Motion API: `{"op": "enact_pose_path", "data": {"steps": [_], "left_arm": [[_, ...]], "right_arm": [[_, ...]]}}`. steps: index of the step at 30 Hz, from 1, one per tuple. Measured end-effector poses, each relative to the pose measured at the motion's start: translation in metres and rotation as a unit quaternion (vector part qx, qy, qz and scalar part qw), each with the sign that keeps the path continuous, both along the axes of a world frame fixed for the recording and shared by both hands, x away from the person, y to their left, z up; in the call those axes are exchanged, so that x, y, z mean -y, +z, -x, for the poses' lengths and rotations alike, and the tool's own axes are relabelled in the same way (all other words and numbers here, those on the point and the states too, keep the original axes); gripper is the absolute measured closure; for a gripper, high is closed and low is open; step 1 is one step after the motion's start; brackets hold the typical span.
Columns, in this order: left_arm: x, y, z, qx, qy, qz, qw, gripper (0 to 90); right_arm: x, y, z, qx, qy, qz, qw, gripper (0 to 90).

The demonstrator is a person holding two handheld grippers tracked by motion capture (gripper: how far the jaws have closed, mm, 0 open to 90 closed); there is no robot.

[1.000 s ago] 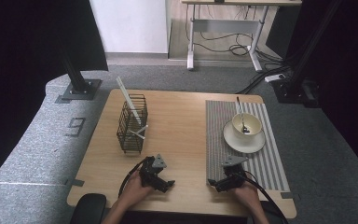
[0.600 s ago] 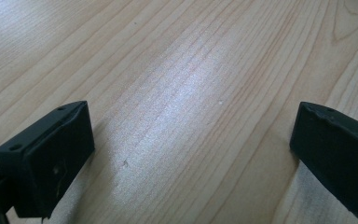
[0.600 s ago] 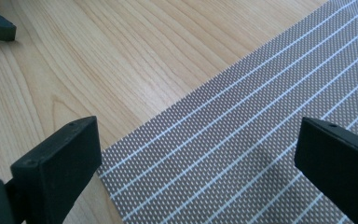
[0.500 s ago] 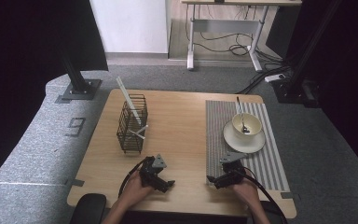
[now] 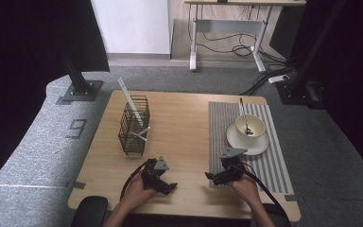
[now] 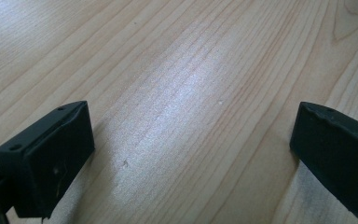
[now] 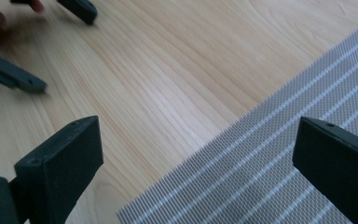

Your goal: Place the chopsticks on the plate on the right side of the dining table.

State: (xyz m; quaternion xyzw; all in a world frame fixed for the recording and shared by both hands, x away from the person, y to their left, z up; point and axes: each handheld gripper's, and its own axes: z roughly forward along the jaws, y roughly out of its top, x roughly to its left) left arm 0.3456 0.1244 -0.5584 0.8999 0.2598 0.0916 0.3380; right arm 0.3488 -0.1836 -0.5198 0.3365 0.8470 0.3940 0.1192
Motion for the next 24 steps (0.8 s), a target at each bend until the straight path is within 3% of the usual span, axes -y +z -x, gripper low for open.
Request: {"op": "enact_pose_path", "data": {"steps": [24], "left_arm": [[0.000,0.000,0.000,-0.001,0.000,0.000,1.0000,0.0]], "right_arm": [[-0.038,0.047,-0.023,0.014,0.015,-0.026,0.9994,0.0]]}}
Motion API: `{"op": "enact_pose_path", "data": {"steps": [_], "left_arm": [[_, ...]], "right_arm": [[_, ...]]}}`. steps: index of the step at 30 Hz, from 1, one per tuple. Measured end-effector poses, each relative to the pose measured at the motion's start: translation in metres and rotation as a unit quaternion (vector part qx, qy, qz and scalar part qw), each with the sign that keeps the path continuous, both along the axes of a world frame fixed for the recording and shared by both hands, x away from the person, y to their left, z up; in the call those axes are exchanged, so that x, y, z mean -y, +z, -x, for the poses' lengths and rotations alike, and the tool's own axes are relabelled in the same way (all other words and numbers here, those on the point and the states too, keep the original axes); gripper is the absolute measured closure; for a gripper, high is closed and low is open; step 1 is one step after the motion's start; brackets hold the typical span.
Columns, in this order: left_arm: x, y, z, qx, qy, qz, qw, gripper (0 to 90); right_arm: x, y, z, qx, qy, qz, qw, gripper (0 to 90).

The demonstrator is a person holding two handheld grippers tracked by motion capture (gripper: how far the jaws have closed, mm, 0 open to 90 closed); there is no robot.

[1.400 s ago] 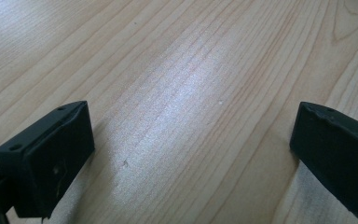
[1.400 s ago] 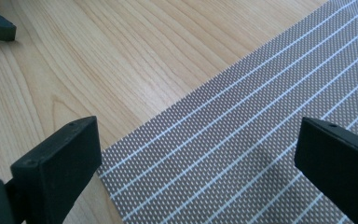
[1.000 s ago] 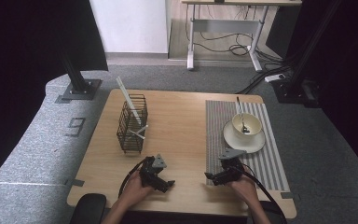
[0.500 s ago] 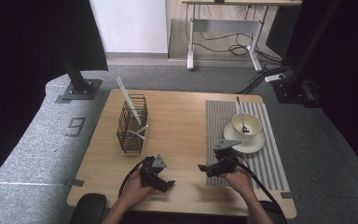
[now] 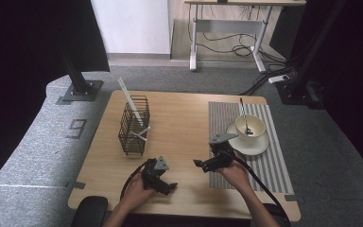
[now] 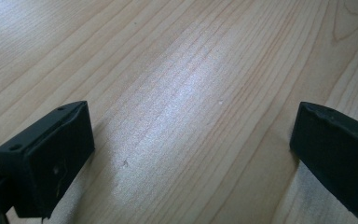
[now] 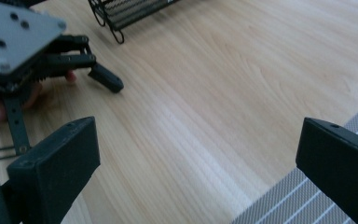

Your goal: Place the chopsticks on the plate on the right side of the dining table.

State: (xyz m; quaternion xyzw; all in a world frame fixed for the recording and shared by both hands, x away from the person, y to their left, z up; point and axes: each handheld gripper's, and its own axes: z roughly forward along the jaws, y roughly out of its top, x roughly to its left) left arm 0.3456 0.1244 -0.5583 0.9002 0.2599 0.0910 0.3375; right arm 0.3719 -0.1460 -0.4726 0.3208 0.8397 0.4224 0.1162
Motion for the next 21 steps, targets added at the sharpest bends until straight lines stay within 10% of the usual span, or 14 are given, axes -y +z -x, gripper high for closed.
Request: {"op": "enact_pose_path", "data": {"steps": [21], "left_arm": [[0.000,0.000,0.000,0.000,0.001,0.000,1.0000,0.0]], "right_arm": [[-0.042,0.037,-0.018,-0.004,0.039,-0.006,0.9992,0.0]]}}
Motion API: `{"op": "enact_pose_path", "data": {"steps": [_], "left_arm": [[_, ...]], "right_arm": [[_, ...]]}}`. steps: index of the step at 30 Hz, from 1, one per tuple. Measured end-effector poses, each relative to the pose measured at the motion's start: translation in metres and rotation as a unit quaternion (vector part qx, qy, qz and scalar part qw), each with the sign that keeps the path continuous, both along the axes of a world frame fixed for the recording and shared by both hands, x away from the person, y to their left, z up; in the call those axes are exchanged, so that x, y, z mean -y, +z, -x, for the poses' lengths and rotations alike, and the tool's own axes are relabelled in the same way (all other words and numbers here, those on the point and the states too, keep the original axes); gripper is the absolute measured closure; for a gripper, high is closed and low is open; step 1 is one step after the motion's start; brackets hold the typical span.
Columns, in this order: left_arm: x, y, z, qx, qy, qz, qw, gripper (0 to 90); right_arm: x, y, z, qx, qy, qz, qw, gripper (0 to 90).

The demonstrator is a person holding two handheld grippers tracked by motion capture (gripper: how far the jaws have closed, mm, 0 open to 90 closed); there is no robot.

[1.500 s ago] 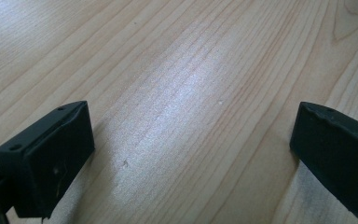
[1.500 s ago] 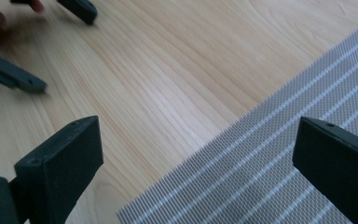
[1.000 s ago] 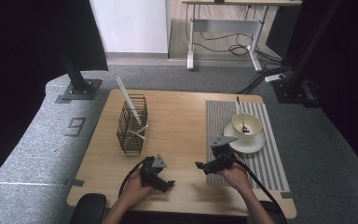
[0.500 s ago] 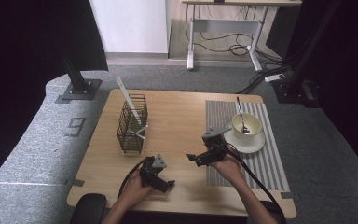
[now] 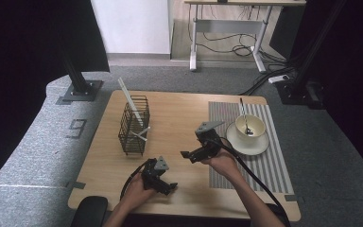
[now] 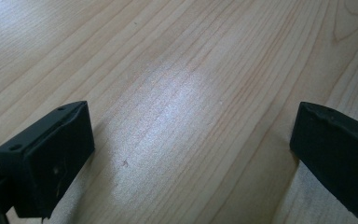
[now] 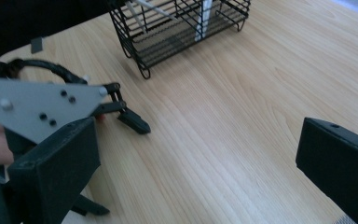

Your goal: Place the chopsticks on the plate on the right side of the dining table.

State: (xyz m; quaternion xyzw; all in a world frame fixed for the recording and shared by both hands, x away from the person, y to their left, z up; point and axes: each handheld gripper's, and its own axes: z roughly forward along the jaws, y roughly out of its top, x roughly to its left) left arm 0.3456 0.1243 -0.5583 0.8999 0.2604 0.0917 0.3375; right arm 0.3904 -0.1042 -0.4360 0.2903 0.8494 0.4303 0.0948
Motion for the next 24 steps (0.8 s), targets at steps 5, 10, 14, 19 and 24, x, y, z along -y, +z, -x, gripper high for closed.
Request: {"op": "enact_pose_path", "data": {"steps": [5,10,14,19,24], "left_arm": [[0.000,0.000,0.000,0.000,0.000,0.000,1.0000,0.0],[0.000,0.000,0.000,0.000,0.000,0.001,1.0000,0.0],[0.000,0.000,0.000,-0.001,0.001,0.001,1.0000,0.0],[0.000,0.000,0.000,-0.001,0.000,0.000,1.0000,0.0],[0.000,0.000,0.000,0.000,0.001,0.001,1.0000,0.0]], "right_arm": [[-0.012,0.012,-0.005,0.001,0.010,-0.003,0.9999,0.0],[-0.029,0.023,-0.011,0.004,0.031,-0.004,0.9995,0.0],[-0.039,0.028,-0.014,0.008,0.042,-0.004,0.9991,0.0],[-0.054,0.034,-0.021,0.016,0.051,0.007,0.9985,0.0],[-0.069,0.044,-0.025,0.018,0.063,-0.002,0.9978,0.0]]}}
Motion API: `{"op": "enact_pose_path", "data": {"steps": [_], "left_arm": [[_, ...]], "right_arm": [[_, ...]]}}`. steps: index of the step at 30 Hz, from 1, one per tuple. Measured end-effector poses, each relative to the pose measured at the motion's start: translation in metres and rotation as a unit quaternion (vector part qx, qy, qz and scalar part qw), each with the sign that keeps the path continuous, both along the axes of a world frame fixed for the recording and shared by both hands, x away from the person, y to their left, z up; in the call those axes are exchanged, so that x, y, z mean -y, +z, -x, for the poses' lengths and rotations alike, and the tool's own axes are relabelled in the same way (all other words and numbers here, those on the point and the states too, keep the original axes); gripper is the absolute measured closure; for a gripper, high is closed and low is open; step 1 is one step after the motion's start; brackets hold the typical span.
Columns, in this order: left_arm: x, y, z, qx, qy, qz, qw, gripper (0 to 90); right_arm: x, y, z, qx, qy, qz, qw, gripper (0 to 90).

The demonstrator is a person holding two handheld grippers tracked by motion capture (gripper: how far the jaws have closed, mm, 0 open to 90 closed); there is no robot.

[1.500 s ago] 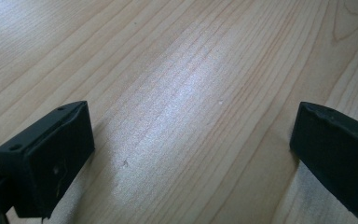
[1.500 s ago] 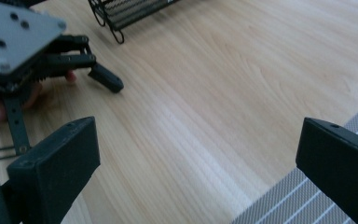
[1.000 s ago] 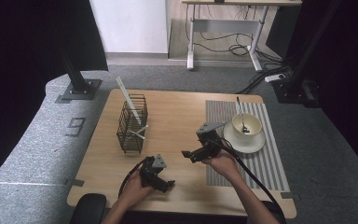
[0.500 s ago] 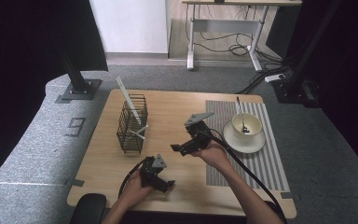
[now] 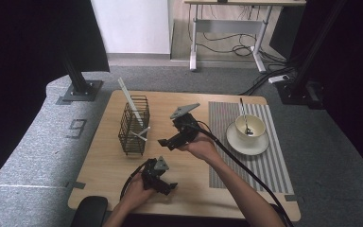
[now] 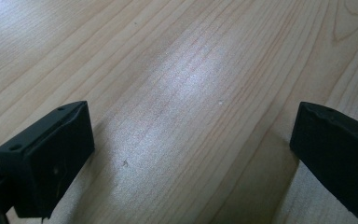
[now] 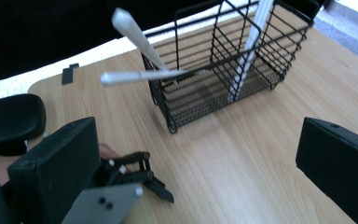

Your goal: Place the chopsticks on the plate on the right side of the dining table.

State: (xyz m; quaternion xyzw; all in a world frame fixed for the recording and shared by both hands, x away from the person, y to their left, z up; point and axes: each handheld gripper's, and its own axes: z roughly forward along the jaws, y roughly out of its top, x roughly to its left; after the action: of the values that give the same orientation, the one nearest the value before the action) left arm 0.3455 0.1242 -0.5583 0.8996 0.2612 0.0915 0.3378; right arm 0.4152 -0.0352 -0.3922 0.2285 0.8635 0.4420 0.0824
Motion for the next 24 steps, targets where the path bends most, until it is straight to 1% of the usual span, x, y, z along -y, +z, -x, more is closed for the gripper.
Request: {"op": "enact_pose_path", "data": {"steps": [3,4,7,8,9,11,12,16,18,20,21,22,24], "left_arm": [[0.000,0.000,0.000,0.000,0.000,0.000,1.0000,0.0],[0.000,0.000,0.000,0.000,0.000,0.000,1.0000,0.0],[0.000,0.000,0.000,0.000,0.001,0.001,1.0000,0.0],[0.000,0.000,0.000,0.000,0.000,0.001,1.0000,0.0],[0.000,0.000,0.000,0.000,0.000,0.001,1.0000,0.0],[0.000,0.000,0.000,0.000,0.000,0.001,1.0000,0.0],[0.000,0.000,0.000,0.000,0.000,0.001,1.0000,0.0],[0.000,0.000,0.000,0.000,0.000,0.001,1.0000,0.0],[0.000,0.000,0.000,0.000,0.000,0.001,1.0000,0.0],[0.000,0.000,0.000,0.000,0.001,0.002,1.0000,0.0],[0.000,0.000,0.000,0.000,0.000,0.000,1.0000,0.0],[0.000,0.000,0.000,0.000,0.000,0.001,1.0000,0.0],[0.000,0.000,0.000,0.001,0.001,0.000,1.0000,0.0]], "right_arm": [[-0.005,0.003,-0.002,0.000,0.002,0.000,1.0000,0.1],[-0.010,0.005,-0.005,-0.001,0.008,-0.006,0.9999,3.2],[-0.015,0.006,-0.009,-0.005,0.005,-0.011,0.9999,4.1],[-0.019,0.007,-0.014,-0.005,0.006,-0.013,0.9999,7.4],[-0.019,0.007,-0.014,-0.005,0.006,-0.013,0.9999,7.4],[-0.024,0.007,-0.017,-0.006,0.014,-0.015,0.9998,10.7],[-0.027,0.007,-0.018,-0.006,0.017,-0.015,0.9997,12.4],[-0.039,0.005,-0.021,-0.003,0.024,-0.011,0.9996,14.4],[-0.042,0.005,-0.021,-0.003,0.026,-0.010,0.9996,15.6],[-0.048,0.003,-0.023,-0.002,0.028,-0.007,0.9996,21.3],[-0.048,0.003,-0.023,-0.002,0.028,-0.007,0.9996,21.3],[-0.050,0.002,-0.024,-0.002,0.031,-0.008,0.9995,23.8],[-0.053,0.000,-0.025,-0.009,0.037,-0.010,0.9992,30.4]]}}
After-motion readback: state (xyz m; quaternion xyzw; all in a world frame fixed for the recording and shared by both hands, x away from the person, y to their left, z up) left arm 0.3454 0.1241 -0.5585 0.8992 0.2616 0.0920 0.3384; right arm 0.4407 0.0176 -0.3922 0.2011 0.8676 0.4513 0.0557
